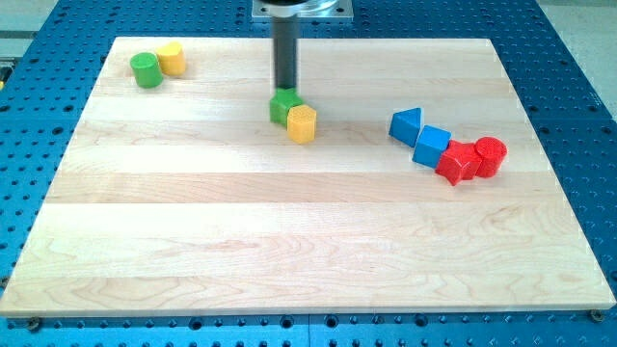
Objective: Push the green star and hexagon towards the blue blocks
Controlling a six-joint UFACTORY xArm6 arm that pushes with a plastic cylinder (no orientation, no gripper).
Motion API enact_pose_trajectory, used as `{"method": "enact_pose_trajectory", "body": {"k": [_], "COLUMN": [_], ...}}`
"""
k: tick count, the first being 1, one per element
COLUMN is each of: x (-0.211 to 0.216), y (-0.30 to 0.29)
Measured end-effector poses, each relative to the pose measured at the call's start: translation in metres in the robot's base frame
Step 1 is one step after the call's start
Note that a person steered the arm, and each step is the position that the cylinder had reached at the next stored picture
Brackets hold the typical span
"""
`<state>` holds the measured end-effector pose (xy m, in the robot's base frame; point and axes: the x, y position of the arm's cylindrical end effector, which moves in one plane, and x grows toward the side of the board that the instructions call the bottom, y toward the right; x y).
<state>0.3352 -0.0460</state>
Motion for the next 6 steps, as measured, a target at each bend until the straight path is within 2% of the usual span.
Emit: {"method": "enact_pose_trajectory", "body": {"k": [1, 2, 3, 4, 6], "x": [0.009, 0.025, 0.023, 0.044, 0.062], "y": [0.027, 0.021, -0.016, -0.036, -0.018]}}
